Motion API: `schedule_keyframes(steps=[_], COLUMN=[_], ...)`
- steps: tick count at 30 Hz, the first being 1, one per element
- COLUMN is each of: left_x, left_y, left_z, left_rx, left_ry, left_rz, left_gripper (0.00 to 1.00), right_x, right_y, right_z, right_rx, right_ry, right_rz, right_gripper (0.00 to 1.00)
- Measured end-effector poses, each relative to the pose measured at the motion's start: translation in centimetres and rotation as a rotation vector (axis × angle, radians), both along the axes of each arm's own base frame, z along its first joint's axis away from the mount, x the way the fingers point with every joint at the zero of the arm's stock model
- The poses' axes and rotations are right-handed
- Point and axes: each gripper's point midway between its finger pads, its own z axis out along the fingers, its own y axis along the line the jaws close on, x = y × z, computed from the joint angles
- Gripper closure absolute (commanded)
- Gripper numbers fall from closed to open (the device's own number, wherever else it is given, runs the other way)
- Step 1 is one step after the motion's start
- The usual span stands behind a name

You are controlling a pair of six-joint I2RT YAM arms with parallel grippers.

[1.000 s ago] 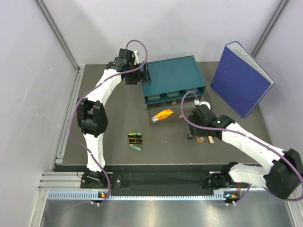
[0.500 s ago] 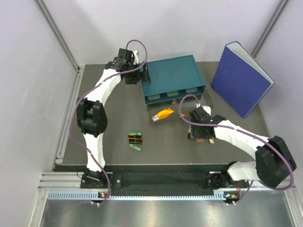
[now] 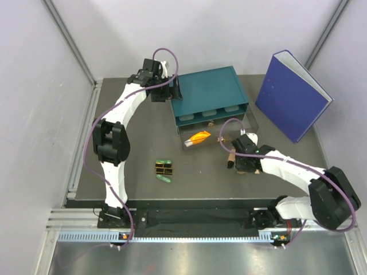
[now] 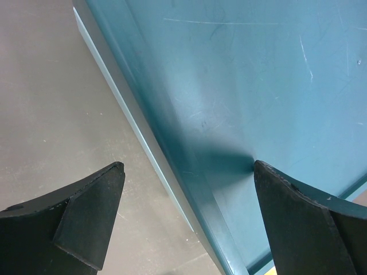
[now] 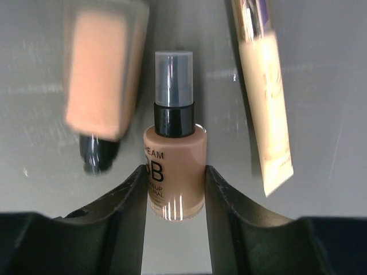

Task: Organize the makeup

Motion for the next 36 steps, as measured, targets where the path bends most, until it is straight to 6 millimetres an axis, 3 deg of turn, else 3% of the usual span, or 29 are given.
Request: schedule_keyframes(steps=[4,11,15,18,23,31,36], left_x=[0.0,0.0,0.0,0.0,0.0,0.0,0.0], left_y=[0.0,0.0,0.0,0.0,0.0,0.0,0.0], left_z=[0.0,0.0,0.0,0.0,0.0,0.0,0.0], left_rx=[0.0,0.0,-0.001,-0.001,-0.002,-0.002,0.002], left_ry=[0.0,0.0,0.001,0.001,0.002,0.002,0.0], left_rz=[0.0,0.001,0.002,0.002,0.003,0.002,0.0], left_gripper=[0.02,0.02,0.02,0.02,0.02,0.01,0.01], right_x=[-1.6,-2.7,-2.2,-0.7,2.6,9.4,13.7], right_y=[-0.1,0.8,1.3,2.1,3.3,5.5,6.9], right_z=[1.0,6.1,9.7,13.2,16.8,15.9,17.8], right_rx=[0.047,0.18,0.22,0.242,0.225,0.156,0.187], right_ry=[0.007,-0.077,-0.149,-0.241,-0.351,-0.353,-0.423], right_rz=[0.019,0.06,0.104,0.146,0.19,0.213,0.203], right_gripper=[1.0,1.0,1.0,1.0,1.0,1.0,1.0])
